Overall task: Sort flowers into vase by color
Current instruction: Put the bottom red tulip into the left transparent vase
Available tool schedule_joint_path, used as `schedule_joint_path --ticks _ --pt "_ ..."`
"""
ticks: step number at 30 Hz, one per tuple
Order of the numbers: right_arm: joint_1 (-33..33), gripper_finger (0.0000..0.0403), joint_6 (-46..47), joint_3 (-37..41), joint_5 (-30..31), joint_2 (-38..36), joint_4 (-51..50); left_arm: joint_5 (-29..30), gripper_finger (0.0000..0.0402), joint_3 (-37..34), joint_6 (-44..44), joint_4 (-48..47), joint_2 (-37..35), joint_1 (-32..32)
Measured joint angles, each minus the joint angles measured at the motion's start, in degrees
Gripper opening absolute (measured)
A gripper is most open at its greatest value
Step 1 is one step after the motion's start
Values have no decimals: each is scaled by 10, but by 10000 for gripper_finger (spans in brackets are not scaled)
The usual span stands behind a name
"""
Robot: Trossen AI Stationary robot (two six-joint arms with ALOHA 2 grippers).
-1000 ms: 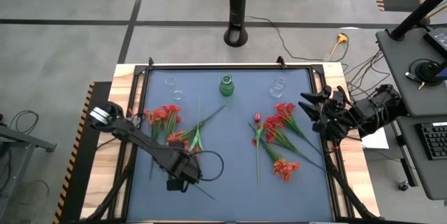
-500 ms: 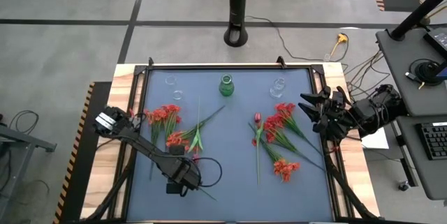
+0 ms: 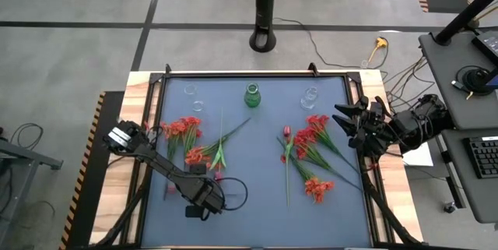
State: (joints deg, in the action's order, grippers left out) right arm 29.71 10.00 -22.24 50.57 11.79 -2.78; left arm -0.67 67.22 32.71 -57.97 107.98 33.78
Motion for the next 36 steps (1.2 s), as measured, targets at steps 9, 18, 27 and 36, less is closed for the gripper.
schedule_joint_path --ticks 9,18,27,36 --pt "0 210 -1 0 0 0 0 23 3 100 -46 -161 0 0" --pt "0 210 0 0 0 0 0 189 2 224 -263 -312 -16 -23" --pt "0 210 1 0 0 7 0 275 2 293 -365 -321 -21 -131" --pt "0 210 1 0 0 8 0 402 1 398 -615 -320 -21 -270"
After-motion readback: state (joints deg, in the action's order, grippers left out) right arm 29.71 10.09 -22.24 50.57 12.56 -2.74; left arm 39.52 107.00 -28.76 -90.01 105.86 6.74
